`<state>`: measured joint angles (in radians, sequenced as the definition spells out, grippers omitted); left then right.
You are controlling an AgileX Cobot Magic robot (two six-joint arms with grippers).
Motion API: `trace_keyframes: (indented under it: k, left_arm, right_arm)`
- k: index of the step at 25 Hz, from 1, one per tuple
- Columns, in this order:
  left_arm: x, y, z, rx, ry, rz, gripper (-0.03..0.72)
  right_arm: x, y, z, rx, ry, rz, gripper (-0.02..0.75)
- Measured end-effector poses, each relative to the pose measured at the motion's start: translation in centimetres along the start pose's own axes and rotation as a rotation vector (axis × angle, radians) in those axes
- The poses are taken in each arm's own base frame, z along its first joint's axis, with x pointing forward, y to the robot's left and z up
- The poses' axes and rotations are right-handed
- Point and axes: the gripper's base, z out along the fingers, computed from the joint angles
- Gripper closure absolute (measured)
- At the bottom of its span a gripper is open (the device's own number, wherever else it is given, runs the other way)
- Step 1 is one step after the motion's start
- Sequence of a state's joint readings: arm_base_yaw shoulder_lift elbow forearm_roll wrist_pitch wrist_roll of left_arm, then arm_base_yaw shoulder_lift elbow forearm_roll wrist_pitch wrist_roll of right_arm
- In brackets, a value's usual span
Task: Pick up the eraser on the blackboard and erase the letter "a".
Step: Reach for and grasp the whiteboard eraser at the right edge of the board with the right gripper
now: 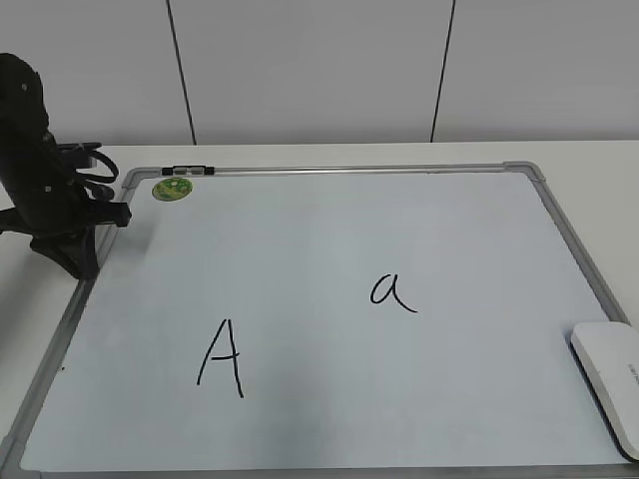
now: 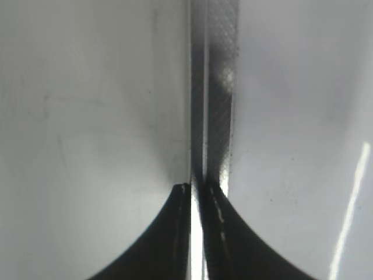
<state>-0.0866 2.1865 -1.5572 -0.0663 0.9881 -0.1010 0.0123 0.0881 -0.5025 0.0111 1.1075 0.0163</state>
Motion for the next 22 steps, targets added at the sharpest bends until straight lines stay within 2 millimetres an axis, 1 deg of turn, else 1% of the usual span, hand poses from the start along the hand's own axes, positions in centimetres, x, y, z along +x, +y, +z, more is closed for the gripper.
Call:
trace_keyframes:
  k: [1, 2, 3, 4, 5, 7, 9, 10, 12, 16, 18, 19, 20, 22]
  left_arm:
    - [0.0, 0.0, 0.0, 0.000, 0.002, 0.000, 0.659]
    - [0.0, 0.0, 0.0, 0.000, 0.002, 0.000, 0.659]
    - [0.0, 0.0, 0.0, -0.002, 0.002, 0.001, 0.659]
    - [0.0, 0.0, 0.0, -0.002, 0.002, 0.001, 0.659]
    - [0.0, 0.0, 0.0, -0.002, 0.002, 0.001, 0.659]
    - [0.0, 0.0, 0.0, -0.002, 0.002, 0.001, 0.659]
    - [0.0, 0.0, 0.0, -0.002, 0.002, 0.001, 0.659]
    - [0.0, 0.0, 0.0, -0.002, 0.002, 0.001, 0.659]
    - [0.0, 0.0, 0.0, -0.002, 0.002, 0.001, 0.659]
    - [0.0, 0.0, 0.0, -0.002, 0.002, 0.001, 0.659]
    - [0.0, 0.0, 0.0, -0.002, 0.002, 0.001, 0.659]
    - [0.0, 0.0, 0.0, -0.002, 0.002, 0.001, 0.659]
    - [0.0, 0.0, 0.0, -0.002, 0.002, 0.001, 0.658]
    - [0.0, 0.0, 0.0, -0.002, 0.002, 0.001, 0.657]
  right_arm:
    - [-0.5, -0.1, 0.2, 0.010, -0.002, -0.005, 0.204]
    - [-1.5, -0.2, 0.6, 0.023, -0.014, -0.011, 0.204]
    - [-1.9, -0.3, 0.8, 0.031, -0.017, -0.017, 0.204]
    - [-3.0, -0.4, 1.5, 0.052, -0.003, -0.032, 0.204]
    - [-3.7, -0.5, 2.0, 0.059, 0.008, -0.038, 0.204]
    - [-4.6, -0.5, 3.1, 0.060, 0.066, -0.041, 0.204]
    - [-5.5, -0.4, 4.6, 0.051, 0.143, -0.047, 0.204]
    - [-5.7, -0.3, 4.9, 0.047, 0.161, -0.048, 0.204]
    - [-6.5, -0.2, 6.7, 0.032, 0.250, -0.042, 0.204]
    - [-7.4, 0.2, 9.9, 0.004, 0.442, -0.021, 0.204]
    - [-7.6, 0.4, 11.5, -0.015, 0.544, -0.044, 0.204]
    - [-7.6, 0.4, 12.6, -0.022, 0.601, -0.059, 0.204]
    - [-7.6, 0.4, 12.8, -0.025, 0.615, -0.061, 0.204]
    - [-7.6, 0.4, 14.8, -0.032, 0.695, -0.077, 0.204]
